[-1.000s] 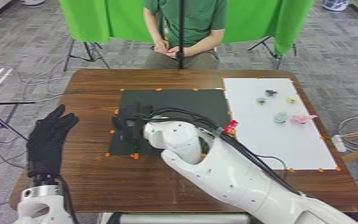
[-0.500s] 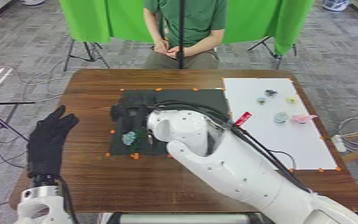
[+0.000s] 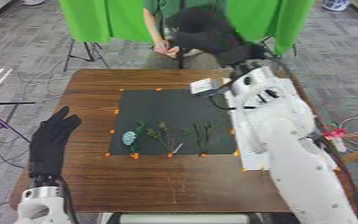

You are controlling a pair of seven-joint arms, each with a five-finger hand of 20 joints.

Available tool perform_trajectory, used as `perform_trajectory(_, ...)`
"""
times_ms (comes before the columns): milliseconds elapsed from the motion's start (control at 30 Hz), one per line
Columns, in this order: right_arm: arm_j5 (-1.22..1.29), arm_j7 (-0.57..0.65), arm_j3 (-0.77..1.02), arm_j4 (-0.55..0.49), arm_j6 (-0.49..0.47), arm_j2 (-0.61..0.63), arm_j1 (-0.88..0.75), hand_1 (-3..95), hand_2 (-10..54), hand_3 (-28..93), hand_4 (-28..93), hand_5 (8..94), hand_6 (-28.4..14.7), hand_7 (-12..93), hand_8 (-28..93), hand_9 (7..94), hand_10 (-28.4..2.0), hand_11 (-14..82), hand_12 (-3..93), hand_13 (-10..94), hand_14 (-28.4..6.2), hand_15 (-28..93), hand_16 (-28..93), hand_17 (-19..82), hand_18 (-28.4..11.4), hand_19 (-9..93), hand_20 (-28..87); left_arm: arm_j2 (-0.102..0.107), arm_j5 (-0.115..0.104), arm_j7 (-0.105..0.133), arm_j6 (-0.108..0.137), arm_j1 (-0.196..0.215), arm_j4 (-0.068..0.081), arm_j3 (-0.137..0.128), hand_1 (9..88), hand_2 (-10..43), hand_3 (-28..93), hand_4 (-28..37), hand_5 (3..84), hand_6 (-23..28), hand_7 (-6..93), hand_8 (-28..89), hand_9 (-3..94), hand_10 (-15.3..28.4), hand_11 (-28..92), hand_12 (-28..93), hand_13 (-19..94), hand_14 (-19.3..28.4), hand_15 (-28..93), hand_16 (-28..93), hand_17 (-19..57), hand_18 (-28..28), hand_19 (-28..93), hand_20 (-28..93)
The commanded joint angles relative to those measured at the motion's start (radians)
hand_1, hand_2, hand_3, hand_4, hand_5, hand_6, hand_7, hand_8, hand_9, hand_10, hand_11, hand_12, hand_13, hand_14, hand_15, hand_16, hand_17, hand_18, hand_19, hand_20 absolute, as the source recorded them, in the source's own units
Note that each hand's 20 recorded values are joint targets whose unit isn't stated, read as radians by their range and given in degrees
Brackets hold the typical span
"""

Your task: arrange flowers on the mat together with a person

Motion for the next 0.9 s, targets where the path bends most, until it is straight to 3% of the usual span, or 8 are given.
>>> perform_trajectory(33, 0.761, -0.131, 0.451, -0.062, -0.164, -0.045, -0.601, 16.1, 1.2, 71, -16, 48.2, -0.9, 9, -7, 48.8, -15.7, 6.2, 17.7, 41, -15.5, 12, 26, 20, -17.8, 24, 32, -0.025, 0.069, -0.052, -0.073, -0.004, -0.002, -0.008, 18.7, -5.1, 68, -28.2, 44.1, 4.8, 12.0, -5, 44.6, 13.5, 18, 15, 35, 18.5, 16, 4, 2.4, 14.1, 8, 15)
perform_trajectory(100, 0.814, -0.218, 0.469, -0.073, -0.099, -0.099, -0.692, 10.8, 2.7, 73, -15, 43.2, -0.5, 7, -6, 43.0, -15.2, 4.7, 16.3, 34, -14.9, 8, 23, 18, -17.8, 15, 29, -0.027, 0.087, -0.054, -0.09, -0.008, 0.0, -0.007, 19.4, -5.4, 69, -28.0, 44.4, 4.9, 12.0, -5, 44.6, 13.4, 18, 15, 35, 18.5, 16, 4, 2.3, 14.1, 8, 15)
perform_trajectory(133, 0.805, -0.262, 0.477, -0.081, -0.074, -0.127, -0.735, 9.2, 3.0, 73, -15, 41.5, 0.0, 6, -6, 41.6, -15.2, 4.2, 15.7, 32, -14.4, 7, 22, 18, -17.7, 14, 28, -0.038, 0.103, -0.059, -0.102, -0.016, 0.002, -0.005, 19.8, -5.6, 69, -27.7, 44.6, 4.8, 12.0, -5, 44.7, 13.4, 18, 15, 35, 18.5, 16, 4, 2.3, 14.0, 8, 15)
perform_trajectory(233, 0.76, -0.326, 0.488, -0.082, -0.053, -0.202, -0.804, 6.9, 3.1, 76, -16, 40.0, 0.6, 6, -6, 40.3, -14.5, 3.9, 14.5, 30, -12.7, 6, 20, 17, -17.0, 10, 26, -0.045, 0.123, -0.058, -0.114, -0.022, -0.002, 0.007, 20.6, -5.5, 68, -26.9, 44.8, 4.9, 12.1, -5, 44.7, 13.4, 17, 15, 35, 18.4, 16, 5, 2.3, 14.0, 8, 16)
perform_trajectory(500, 0.723, -0.328, 0.471, -0.037, -0.024, -0.201, -0.782, 5.3, 3.1, 78, -17, 41.0, 0.9, 8, -7, 42.0, -14.4, 4.7, 14.0, 30, -11.9, 7, 18, 18, -16.0, 8, 26, -0.05, 0.167, -0.075, -0.16, -0.039, -0.004, 0.04, 21.3, -6.2, 69, -25.9, 45.1, 4.9, 12.1, -5, 44.9, 13.4, 17, 15, 35, 18.4, 16, 5, 2.4, 13.9, 8, 16)
perform_trajectory(900, 0.733, -0.281, 0.465, -0.042, -0.024, -0.207, -0.793, 5.2, 4.7, 78, -17, 43.8, 0.1, 10, -8, 44.0, -14.8, 5.4, 14.5, 33, -13.1, 10, 17, 19, -15.8, 9, 28, -0.064, 0.151, -0.076, -0.156, -0.025, -0.01, 0.035, 21.9, -6.1, 69, -25.0, 45.4, 4.9, 12.3, -5, 45.0, 13.4, 18, 15, 35, 18.4, 16, 5, 2.3, 13.9, 8, 16)
